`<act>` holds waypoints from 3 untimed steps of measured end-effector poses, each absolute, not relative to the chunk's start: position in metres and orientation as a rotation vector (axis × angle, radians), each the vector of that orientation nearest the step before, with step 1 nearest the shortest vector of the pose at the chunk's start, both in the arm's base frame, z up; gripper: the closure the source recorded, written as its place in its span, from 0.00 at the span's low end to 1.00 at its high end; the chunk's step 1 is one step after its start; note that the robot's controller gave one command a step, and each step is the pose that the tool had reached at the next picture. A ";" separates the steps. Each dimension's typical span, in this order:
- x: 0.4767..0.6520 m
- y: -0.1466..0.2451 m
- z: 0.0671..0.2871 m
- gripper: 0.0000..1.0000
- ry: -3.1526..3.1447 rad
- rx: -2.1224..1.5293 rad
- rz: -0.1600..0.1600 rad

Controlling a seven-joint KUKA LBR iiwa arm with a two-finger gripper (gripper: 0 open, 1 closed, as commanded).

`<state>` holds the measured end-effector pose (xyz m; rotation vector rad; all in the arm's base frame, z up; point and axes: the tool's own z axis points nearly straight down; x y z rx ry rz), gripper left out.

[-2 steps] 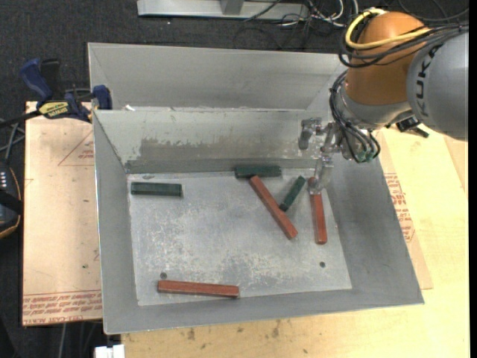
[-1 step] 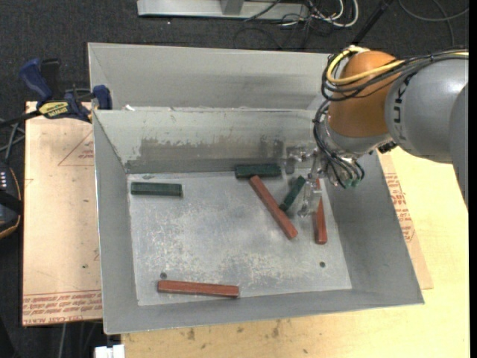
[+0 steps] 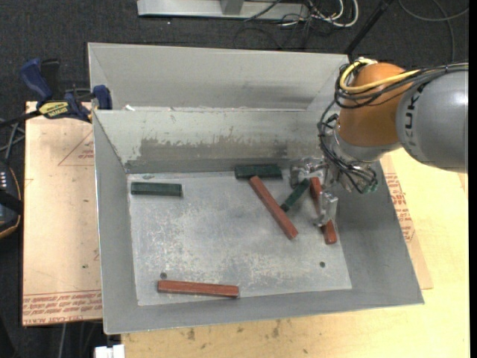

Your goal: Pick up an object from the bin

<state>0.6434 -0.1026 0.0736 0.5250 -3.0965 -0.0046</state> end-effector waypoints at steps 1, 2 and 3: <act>0.645 -0.091 0.072 1.00 -3.050 0.770 0.002; 0.645 -0.090 0.072 1.00 -3.050 0.771 0.001; 0.632 -0.087 0.254 1.00 -3.059 0.762 0.005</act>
Offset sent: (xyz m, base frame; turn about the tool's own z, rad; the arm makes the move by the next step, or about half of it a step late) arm 0.0000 0.0000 0.0000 0.0000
